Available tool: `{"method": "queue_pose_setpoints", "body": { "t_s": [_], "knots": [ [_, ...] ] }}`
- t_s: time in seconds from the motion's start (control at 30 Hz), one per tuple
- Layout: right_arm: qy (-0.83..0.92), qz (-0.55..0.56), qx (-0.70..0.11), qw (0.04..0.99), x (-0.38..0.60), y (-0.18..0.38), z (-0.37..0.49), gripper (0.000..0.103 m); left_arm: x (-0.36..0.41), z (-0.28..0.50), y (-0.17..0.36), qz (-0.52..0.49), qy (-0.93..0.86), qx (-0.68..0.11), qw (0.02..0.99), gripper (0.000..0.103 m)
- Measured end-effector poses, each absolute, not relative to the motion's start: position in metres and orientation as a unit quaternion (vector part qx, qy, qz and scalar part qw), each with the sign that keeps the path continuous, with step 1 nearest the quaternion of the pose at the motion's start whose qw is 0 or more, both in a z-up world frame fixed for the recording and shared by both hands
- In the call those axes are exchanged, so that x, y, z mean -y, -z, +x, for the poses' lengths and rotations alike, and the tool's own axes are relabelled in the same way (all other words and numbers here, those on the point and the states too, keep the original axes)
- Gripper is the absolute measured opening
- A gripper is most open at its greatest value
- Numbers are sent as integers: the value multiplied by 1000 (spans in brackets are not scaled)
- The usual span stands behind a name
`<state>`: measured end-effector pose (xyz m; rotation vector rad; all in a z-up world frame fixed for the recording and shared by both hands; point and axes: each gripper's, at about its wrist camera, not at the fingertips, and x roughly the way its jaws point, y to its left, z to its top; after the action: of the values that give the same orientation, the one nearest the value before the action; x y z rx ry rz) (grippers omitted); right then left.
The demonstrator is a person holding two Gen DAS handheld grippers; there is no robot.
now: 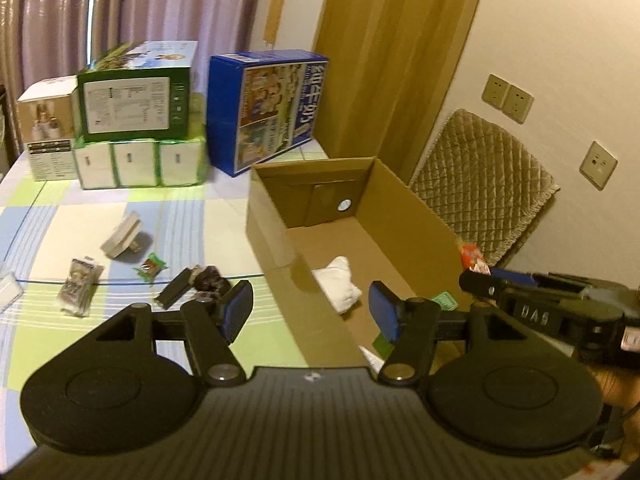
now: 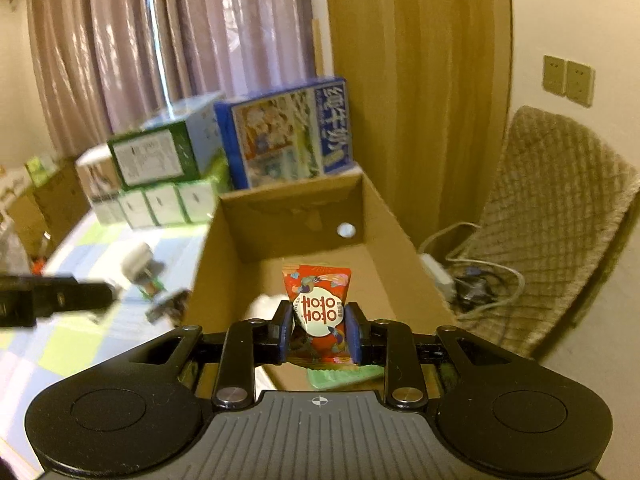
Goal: Organize objects
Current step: 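Open both tools to drop the towel and packet into the box, then withdraw both tools back toward the remaining items on the table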
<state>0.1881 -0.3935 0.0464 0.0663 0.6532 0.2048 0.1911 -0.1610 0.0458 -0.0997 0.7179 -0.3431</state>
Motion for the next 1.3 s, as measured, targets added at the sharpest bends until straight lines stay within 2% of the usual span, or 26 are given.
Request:
{"method": "queue_pose_setpoints", "body": {
  "t_s": [0.07, 0.1, 0.73, 1.0, 1.3],
  "knots": [
    [-102, 41, -312, 944, 394, -48, 189, 56, 154, 189, -45, -50, 164, -350, 921, 63],
    [-100, 44, -305, 946, 394, -49, 187, 59, 151, 187, -45, -51, 162, -349, 921, 66],
    [-99, 63, -312, 943, 370, -63, 127, 64, 69, 129, -24, -67, 101, -366, 923, 73],
    [-128, 54, -305, 942, 333, -70, 107, 78, 27, 107, -29, -76, 64, -359, 928, 77],
    [-162, 33, -304, 938, 291, -72, 98, 82, -12, 92, -33, -76, 31, -350, 933, 83]
  ]
}}
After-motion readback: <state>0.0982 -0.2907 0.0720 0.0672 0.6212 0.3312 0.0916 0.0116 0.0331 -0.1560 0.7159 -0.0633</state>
